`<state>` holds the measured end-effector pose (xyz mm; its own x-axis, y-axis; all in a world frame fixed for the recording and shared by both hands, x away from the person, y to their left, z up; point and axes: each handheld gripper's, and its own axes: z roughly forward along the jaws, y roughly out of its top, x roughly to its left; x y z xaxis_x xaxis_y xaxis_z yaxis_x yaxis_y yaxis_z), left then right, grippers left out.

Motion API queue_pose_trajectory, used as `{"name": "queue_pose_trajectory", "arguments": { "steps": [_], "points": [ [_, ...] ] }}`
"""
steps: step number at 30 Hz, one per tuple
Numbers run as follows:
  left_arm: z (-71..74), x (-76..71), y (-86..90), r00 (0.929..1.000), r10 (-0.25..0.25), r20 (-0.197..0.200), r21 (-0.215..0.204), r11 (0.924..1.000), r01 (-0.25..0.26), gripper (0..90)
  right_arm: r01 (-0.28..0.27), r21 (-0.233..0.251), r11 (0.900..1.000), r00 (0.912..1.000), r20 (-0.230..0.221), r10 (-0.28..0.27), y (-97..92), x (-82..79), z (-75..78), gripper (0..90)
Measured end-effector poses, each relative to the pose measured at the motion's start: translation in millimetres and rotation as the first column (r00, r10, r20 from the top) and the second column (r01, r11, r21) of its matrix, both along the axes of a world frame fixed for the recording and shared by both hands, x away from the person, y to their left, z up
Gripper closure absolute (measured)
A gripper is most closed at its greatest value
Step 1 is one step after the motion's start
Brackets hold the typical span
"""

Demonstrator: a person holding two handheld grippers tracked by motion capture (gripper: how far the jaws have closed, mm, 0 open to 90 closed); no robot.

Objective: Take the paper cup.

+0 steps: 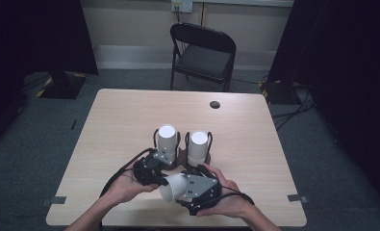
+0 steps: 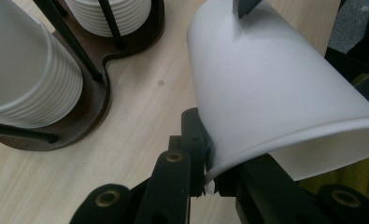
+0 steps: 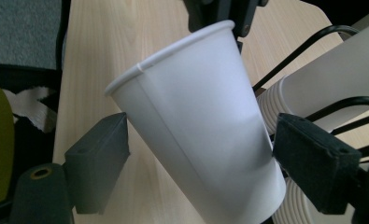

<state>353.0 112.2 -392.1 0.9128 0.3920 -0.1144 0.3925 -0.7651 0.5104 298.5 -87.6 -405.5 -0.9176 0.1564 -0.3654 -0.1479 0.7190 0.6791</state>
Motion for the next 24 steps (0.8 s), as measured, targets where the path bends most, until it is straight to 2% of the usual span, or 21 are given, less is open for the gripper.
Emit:
{"name": "queue_pose_trajectory", "arguments": {
  "steps": [7, 9, 11, 12, 15, 20, 24],
  "points": [
    [0.9, 3.6, -5.2, 0.9978, -0.013, -0.066, 0.010, 0.9999, 0.013, 85.7, -0.036, -0.034, 0.9988, 0.9991, 0.023, 0.037, 4.7, -0.9, -5.0, 16.5],
    [3.3, 3.8, -7.9, 0.9968, -0.030, -0.074, 0.002, 0.9995, 0.031, 85.7, -0.045, -0.047, 0.9979, 0.9985, 0.030, 0.047, 6.8, -1.9, -6.0, 15.7],
    [5.8, 3.8, -11.4, 0.9969, -0.028, -0.073, 0.006, 0.9996, 0.028, 85.9, -0.041, -0.057, 0.9975, 0.9986, 0.032, 0.043, 9.5, -2.6, -7.2, 16.2],
    [6.2, 3.3, -12.6, 0.9969, -0.018, -0.076, -0.005, 0.9998, 0.017, 85.9, -0.040, -0.059, 0.9975, 0.9986, 0.034, 0.042, 10.3, -2.2, -7.6, 16.4],
    [7.0, 5.1, -13.8, 0.9960, -0.018, -0.088, -0.015, 0.9997, 0.017, 85.9, -0.041, -0.059, 0.9974, 0.9987, 0.029, 0.043, 11.1, 0.1, -7.7, 16.6],
    [6.8, 5.3, -16.6, 0.9942, -0.012, -0.106, -0.036, 0.9993, 0.008, 85.8, -0.030, -0.062, 0.9976, 0.9981, 0.053, 0.033, 15.0, -2.6, -10.4, 17.1],
    [5.9, 9.3, -17.8, 0.9918, -0.021, -0.126, -0.044, 0.9989, 0.016, 85.8, -0.027, -0.052, 0.9983, 0.9981, 0.054, 0.030, 17.0, -2.0, -10.5, 16.9]
  ]
}}
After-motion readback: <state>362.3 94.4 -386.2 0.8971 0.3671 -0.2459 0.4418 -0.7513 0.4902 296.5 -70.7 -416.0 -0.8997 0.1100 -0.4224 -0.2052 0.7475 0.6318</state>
